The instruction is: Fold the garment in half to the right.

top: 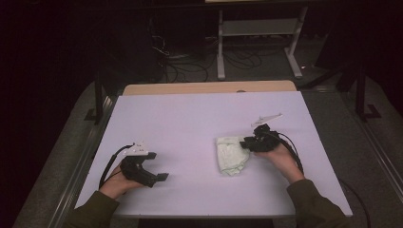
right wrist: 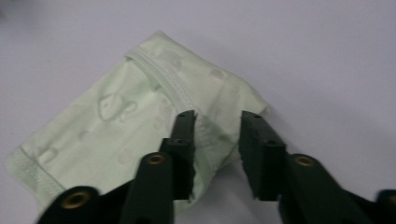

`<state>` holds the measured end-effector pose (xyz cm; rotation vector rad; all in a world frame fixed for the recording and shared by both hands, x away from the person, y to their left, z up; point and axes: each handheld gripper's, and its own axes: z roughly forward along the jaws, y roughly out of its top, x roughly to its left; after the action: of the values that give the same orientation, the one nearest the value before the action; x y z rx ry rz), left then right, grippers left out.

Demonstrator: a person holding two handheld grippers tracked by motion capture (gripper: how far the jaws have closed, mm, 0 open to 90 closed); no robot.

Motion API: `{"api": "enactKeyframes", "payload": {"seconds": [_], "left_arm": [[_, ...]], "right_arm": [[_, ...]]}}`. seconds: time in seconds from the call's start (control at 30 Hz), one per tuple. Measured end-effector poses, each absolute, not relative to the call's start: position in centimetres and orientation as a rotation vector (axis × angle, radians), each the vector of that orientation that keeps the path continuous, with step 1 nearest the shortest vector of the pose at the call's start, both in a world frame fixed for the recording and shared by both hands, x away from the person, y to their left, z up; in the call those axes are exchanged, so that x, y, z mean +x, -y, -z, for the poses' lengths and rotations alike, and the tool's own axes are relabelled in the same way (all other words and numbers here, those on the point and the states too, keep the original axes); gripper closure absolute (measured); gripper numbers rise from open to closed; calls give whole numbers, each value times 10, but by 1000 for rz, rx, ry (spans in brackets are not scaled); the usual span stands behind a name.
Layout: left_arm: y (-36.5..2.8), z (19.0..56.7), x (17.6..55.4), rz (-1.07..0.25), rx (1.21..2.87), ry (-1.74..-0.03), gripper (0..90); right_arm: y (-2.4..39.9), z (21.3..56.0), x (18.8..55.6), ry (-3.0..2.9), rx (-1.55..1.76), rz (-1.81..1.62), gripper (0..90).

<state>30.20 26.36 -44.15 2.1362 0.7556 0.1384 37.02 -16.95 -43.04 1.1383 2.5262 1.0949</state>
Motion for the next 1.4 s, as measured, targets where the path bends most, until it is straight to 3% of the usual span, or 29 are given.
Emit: {"api": "enactKeyframes", "payload": {"seconds": [0.53, 0.93, 1.4], "left_arm": [[-266, 443, 304, -147, 2117, -812, 0], [-266, 443, 304, -140, 2112, -816, 0], [-265, 442, 304, -139, 2114, -801, 0]], "right_arm": [[165, 417, 347, -2444, 1144, -1114, 141], [174, 420, 325, -2412, 1115, -1133, 7], [192, 436, 294, -2414, 1115, -1130, 6]]}}
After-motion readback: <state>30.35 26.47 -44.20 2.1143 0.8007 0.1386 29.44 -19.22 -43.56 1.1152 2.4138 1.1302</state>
